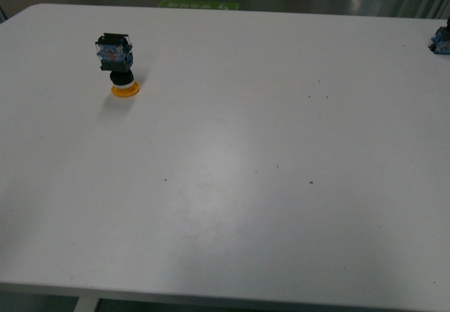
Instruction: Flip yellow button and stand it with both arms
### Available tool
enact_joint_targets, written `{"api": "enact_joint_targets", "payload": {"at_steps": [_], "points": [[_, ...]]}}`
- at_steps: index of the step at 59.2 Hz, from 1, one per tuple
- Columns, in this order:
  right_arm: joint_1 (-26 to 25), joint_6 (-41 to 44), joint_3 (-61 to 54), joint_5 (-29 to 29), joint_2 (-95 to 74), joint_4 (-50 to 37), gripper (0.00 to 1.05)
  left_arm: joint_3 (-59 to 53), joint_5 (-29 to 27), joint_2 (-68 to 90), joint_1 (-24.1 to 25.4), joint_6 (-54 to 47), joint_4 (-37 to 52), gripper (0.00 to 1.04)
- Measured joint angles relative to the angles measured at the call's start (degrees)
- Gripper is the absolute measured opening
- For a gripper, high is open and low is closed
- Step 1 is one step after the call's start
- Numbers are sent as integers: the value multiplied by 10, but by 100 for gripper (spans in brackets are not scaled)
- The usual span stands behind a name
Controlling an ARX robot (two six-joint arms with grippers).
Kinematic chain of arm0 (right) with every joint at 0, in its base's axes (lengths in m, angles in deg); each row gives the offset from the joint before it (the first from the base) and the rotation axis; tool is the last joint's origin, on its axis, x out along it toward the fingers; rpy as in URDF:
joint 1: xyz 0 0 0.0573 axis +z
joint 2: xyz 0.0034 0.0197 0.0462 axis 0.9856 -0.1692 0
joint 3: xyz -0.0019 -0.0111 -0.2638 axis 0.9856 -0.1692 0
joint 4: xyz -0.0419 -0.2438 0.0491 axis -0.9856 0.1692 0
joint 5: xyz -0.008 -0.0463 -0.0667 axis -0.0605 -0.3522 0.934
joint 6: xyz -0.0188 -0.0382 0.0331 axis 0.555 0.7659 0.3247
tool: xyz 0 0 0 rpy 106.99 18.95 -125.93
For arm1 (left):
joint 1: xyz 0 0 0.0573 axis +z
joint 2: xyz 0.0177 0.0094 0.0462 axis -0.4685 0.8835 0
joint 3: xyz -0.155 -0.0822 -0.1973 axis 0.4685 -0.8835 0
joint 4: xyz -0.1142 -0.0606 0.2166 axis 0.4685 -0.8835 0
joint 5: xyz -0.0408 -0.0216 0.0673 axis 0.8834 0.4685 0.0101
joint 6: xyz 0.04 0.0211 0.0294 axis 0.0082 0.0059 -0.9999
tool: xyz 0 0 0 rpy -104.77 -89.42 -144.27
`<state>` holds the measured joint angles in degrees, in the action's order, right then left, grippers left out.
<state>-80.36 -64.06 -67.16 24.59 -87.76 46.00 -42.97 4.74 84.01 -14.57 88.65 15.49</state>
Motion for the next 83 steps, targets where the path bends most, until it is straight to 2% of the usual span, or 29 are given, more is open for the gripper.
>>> {"api": "enact_joint_targets", "payload": {"at_steps": [6, 14, 23, 33, 50, 64, 83], "points": [[0, 0, 0, 0, 0, 0, 97, 71, 25, 123, 15, -35, 22, 98], [0, 0, 0, 0, 0, 0, 97, 163, 48, 260, -3, -79, 14, 98], [0, 0, 0, 0, 0, 0, 97, 272, 55, 383, -52, -117, 0, 98], [0, 0, 0, 0, 0, 0, 97, 405, 61, 494, -111, -124, -54, 98], [0, 0, 0, 0, 0, 0, 97, 582, 22, 658, -185, -90, -114, 98], [0, 0, 0, 0, 0, 0, 97, 629, 5, 706, -210, -59, -143, 98], [0, 0, 0, 0, 0, 0, 97, 643, -4, 737, -217, -50, -149, 98]]}}
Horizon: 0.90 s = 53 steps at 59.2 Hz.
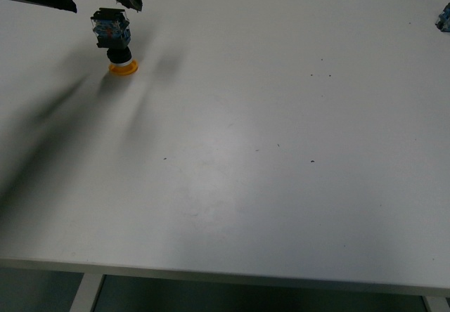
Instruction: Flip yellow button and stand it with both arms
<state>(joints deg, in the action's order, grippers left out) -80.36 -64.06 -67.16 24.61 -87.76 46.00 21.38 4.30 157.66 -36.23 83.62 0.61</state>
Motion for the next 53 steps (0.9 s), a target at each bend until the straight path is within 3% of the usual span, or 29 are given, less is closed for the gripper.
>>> {"api": "enact_joint_targets", "payload": {"at_steps": [42, 46, 53], "points": [[0, 0, 0, 0, 0, 0, 97, 27, -2, 32, -3, 7, -21, 98], [0, 0, 0, 0, 0, 0, 97, 27, -3, 34, -3, 7, -22, 92], [0, 0, 0, 0, 0, 0, 97, 27, -2, 37, -3, 8, -23, 72]]}}
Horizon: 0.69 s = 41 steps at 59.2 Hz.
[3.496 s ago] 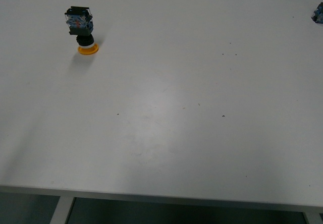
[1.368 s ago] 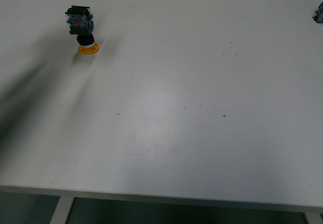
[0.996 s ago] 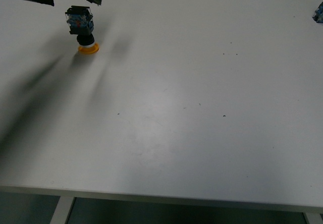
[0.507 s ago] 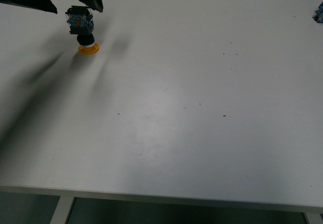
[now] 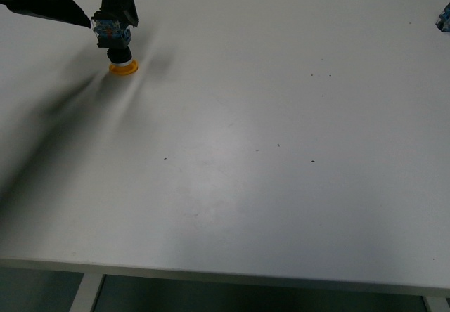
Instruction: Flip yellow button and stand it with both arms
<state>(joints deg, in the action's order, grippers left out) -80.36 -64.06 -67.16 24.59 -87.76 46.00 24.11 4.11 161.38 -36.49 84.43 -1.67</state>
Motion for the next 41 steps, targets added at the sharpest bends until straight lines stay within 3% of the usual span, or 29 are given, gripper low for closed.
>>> {"api": "enact_joint_targets", "payload": {"at_steps": [15, 27, 41], "points": [[0, 0, 0, 0, 0, 0, 97, 0, 16, 1, 2, 17, -1, 38], [0, 0, 0, 0, 0, 0, 97, -34, 112, -12, 3, 88, 51, 35], [0, 0, 0, 0, 0, 0, 97, -89, 254, -52, -10, 232, 178, 35]]}}
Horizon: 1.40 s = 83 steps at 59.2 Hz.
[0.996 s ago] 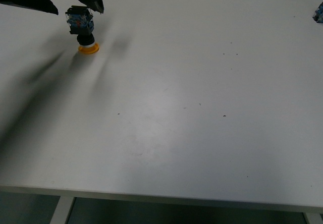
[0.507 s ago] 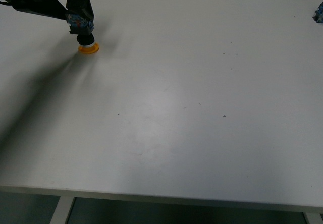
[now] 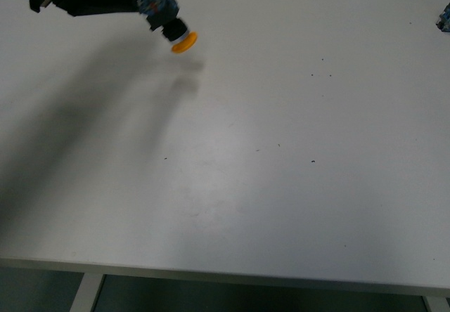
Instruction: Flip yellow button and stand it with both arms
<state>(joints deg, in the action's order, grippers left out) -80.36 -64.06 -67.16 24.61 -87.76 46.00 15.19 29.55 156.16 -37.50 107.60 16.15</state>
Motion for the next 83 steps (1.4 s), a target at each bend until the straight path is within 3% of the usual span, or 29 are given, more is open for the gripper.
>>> {"api": "enact_joint_targets", "payload": {"at_steps": [13, 27, 45, 65, 83], "points": [[0, 0, 0, 0, 0, 0, 97, -19, 69, -4, -46, 151, 164, 35], [0, 0, 0, 0, 0, 0, 97, 3, 98, 30, -106, 306, 318, 35], [0, 0, 0, 0, 0, 0, 97, 47, 111, 60, -146, 448, 478, 35], [0, 0, 0, 0, 0, 0, 97, 82, 97, 104, -183, 556, 588, 35], [0, 0, 0, 0, 0, 0, 97, 89, 104, 108, -219, 556, 583, 35]]}}
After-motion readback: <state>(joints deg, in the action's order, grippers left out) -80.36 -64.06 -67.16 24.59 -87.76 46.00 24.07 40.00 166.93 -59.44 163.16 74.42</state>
